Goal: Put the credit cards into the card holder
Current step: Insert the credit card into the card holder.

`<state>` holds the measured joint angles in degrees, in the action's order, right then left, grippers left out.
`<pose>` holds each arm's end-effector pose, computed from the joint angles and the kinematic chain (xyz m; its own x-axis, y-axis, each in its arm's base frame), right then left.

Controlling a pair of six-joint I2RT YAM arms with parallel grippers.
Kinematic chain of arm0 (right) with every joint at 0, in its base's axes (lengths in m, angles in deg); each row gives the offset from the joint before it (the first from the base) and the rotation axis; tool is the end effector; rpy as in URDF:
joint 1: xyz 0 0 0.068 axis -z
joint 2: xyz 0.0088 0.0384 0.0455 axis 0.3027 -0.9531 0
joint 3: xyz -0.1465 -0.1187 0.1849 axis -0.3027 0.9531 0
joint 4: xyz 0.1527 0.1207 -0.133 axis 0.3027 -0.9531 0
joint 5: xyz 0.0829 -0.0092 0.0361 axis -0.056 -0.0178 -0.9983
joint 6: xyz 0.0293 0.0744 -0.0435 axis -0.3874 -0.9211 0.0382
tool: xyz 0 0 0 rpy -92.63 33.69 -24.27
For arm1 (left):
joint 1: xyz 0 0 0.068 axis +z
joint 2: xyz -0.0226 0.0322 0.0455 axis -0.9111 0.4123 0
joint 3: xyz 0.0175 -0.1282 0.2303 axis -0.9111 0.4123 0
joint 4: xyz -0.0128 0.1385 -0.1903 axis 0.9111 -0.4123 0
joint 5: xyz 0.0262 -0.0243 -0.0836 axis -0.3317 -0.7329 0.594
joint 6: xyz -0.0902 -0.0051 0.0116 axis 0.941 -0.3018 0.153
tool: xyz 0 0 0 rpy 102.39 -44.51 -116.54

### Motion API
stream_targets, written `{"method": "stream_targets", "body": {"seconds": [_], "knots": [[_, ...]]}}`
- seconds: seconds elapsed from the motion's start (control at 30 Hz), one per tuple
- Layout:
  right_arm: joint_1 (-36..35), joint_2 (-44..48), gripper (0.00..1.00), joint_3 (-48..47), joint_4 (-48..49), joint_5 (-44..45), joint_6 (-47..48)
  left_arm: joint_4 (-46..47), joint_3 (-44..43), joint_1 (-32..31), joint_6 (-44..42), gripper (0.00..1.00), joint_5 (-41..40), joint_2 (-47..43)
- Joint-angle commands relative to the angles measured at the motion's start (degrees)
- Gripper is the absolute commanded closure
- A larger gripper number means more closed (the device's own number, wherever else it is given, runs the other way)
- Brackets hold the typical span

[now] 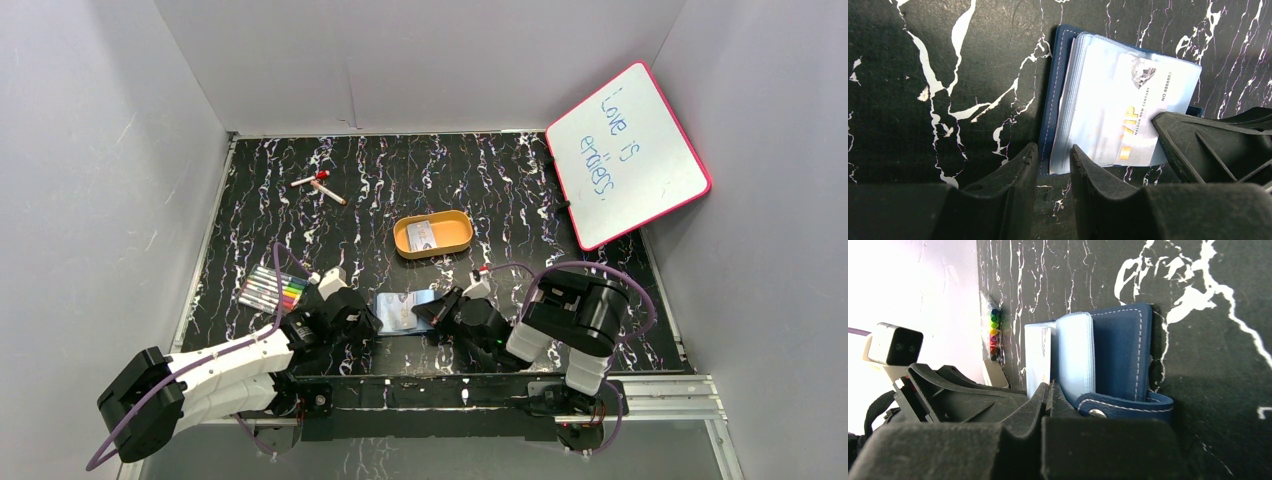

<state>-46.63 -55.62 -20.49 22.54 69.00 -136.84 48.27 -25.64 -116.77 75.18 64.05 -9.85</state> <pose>0.1508 0.2503 0.1078 -0.7192 0.6316 -0.2897 -0.0308 0.3875 0.9213 0.1381 -0.1377 0.1333 -0.7488 -0.4874 -0.4492 -0.1438 0.7811 -0.6077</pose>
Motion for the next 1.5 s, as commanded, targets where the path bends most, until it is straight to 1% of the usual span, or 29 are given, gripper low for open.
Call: {"method": "stream_targets", "body": {"seconds": [0.0,0.1,0.23,0.37,0.5,0.7,0.83,0.93,1.2,1.27,1.4,1.43,1.47], "knots": [[-0.79,0.54,1.00,-2.49,-1.10,-2.74,2.98,-0.24,1.11,0.12,0.22,0.72,0.83,-0.47],[-0.79,1.78,0.99,-4.10,-5.02,-4.43,4.78,-0.04,1.19,0.06,0.20,0.72,0.92,-0.53],[-0.72,3.17,0.83,-5.74,-9.19,-5.88,6.42,-0.06,1.19,0.06,0.13,0.72,0.75,-1.10],[-0.78,4.87,0.72,-6.45,-12.31,-6.27,7.82,-0.02,1.20,0.13,0.04,0.72,0.74,-1.22],[-0.79,5.83,0.69,-8.29,-16.44,-7.26,9.64,0.47,1.20,0.09,-0.21,0.72,0.83,-1.01],[-0.79,5.76,0.67,-11.32,-19.55,-9.18,12.46,1.36,1.02,0.08,-0.54,0.72,1.26,-0.48],[-0.78,4.72,0.67,-12.89,-19.41,-11.45,13.83,1.57,1.11,0.13,-0.53,0.72,1.45,-0.36],[-0.79,5.70,0.63,-13.35,-20.50,-12.14,15.11,0.81,1.05,0.06,-0.39,0.72,1.13,-0.89],[-0.79,18.85,0.42,-16.71,-41.52,-8.09,21.90,-2.85,0.84,0.06,-0.16,0.70,-1.49,-4.10],[-0.79,22.28,0.38,-17.66,-46.57,-7.45,23.79,-3.67,0.69,0.11,-0.23,0.69,-2.06,-4.99],[-0.79,29.17,0.30,-19.48,-56.22,-5.81,27.19,-5.31,-0.13,0.07,-0.74,0.64,-3.19,-6.83],[-0.77,30.61,0.24,-20.33,-60.41,-4.91,28.04,-5.84,-0.51,0.05,-1.00,0.63,-3.47,-7.18],[-0.79,32.16,0.23,-21.22,-63.91,-3.67,28.65,-6.41,-0.94,0.11,-1.27,0.61,-3.74,-7.56]]}}
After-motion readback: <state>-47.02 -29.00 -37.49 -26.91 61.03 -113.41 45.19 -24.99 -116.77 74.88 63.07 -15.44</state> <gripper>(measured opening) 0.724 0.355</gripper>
